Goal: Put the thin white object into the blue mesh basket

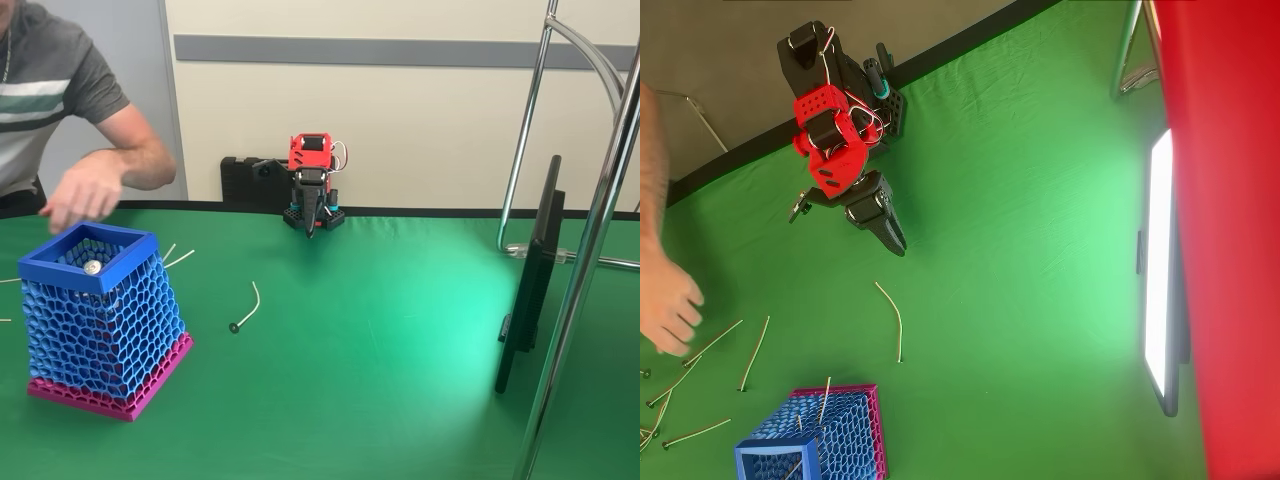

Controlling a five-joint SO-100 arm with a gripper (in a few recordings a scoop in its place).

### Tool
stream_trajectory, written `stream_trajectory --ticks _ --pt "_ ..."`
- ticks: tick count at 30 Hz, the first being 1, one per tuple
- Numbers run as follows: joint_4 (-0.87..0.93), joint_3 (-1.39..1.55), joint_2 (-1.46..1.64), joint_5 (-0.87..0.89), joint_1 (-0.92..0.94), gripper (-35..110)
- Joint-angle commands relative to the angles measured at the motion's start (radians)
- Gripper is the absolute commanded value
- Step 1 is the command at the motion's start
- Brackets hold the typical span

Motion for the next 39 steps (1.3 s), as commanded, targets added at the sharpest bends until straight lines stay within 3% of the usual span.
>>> stream_trajectory --ticks 1,39 --pt "0.009 0.008 0.008 -0.017 -0.008 1" --pt "0.009 0.008 0.008 -0.052 -0.034 1"
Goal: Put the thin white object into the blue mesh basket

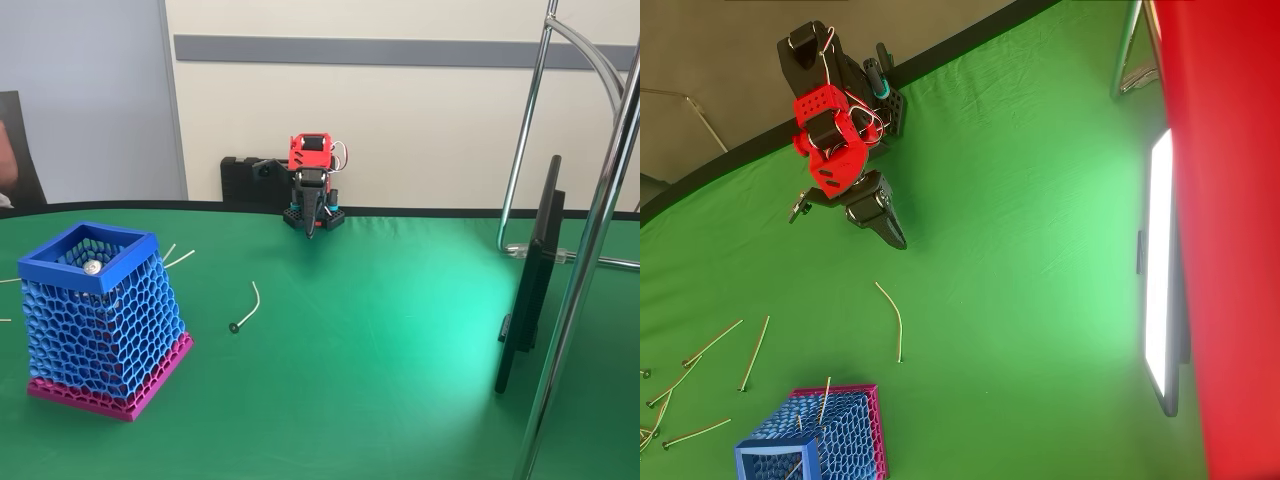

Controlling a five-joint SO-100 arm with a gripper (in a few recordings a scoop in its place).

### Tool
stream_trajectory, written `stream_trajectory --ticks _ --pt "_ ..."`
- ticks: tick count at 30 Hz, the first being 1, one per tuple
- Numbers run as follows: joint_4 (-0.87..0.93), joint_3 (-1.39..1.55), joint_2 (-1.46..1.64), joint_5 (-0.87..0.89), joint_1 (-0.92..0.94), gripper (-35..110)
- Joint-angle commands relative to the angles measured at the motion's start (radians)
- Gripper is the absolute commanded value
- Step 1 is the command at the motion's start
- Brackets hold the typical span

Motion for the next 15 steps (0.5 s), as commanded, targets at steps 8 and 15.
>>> stream_trajectory --ticks 8,15 --pt "0.000 0.008 0.008 -0.038 -0.037 1" --pt "0.000 0.008 0.008 -0.071 -0.064 1"
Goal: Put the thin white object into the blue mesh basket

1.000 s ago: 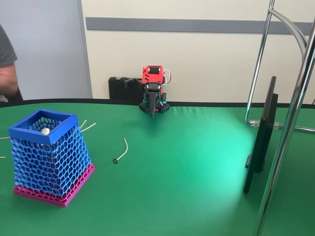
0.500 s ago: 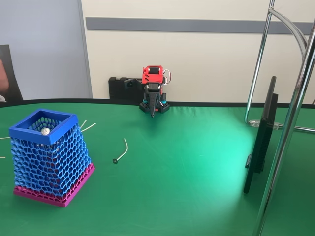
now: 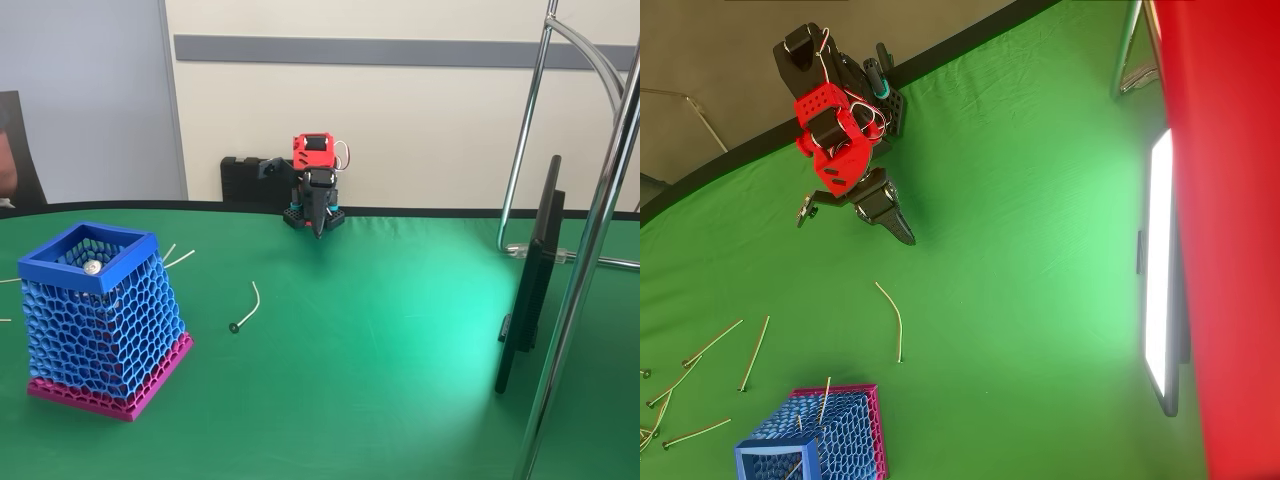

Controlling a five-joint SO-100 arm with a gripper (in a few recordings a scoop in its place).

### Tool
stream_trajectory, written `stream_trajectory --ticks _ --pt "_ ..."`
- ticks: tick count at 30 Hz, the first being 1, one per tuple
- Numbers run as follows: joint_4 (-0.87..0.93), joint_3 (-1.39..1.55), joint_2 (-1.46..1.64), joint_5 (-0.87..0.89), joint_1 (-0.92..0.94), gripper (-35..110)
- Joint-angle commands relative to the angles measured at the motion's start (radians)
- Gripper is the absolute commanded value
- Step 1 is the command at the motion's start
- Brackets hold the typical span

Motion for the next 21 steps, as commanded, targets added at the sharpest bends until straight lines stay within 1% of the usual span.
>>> stream_trajectory --ticks 1,21 --pt "0.000 0.008 0.008 -0.005 -0.006 1" --pt "0.000 0.008 0.008 -0.026 -0.023 1"
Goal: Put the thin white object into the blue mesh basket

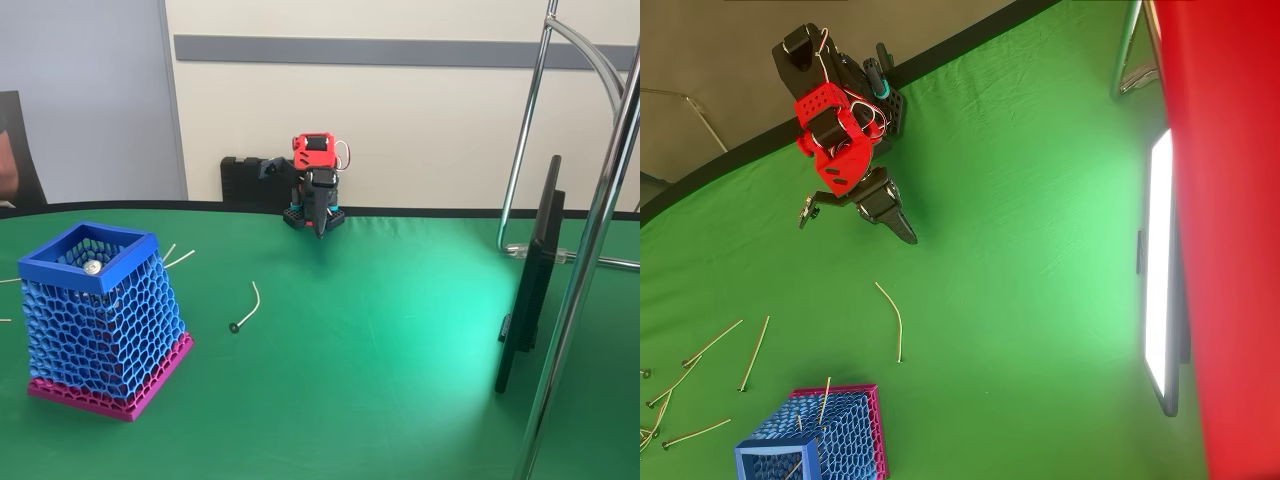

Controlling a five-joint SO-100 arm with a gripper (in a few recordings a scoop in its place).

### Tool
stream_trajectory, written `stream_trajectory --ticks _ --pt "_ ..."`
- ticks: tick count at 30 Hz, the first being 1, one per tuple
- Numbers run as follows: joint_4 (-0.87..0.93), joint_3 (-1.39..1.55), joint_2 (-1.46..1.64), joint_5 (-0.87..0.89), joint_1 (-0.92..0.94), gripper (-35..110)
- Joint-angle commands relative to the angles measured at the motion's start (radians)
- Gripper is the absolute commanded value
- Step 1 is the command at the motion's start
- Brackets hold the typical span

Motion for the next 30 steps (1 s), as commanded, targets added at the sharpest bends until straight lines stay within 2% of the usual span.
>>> stream_trajectory --ticks 1,23,30 --pt "0.000 0.008 0.008 0.003 -0.005 1" --pt "-0.006 -0.114 -0.011 0.012 -0.003 0" --pt "0.029 -0.258 -0.160 0.023 -0.034 0"
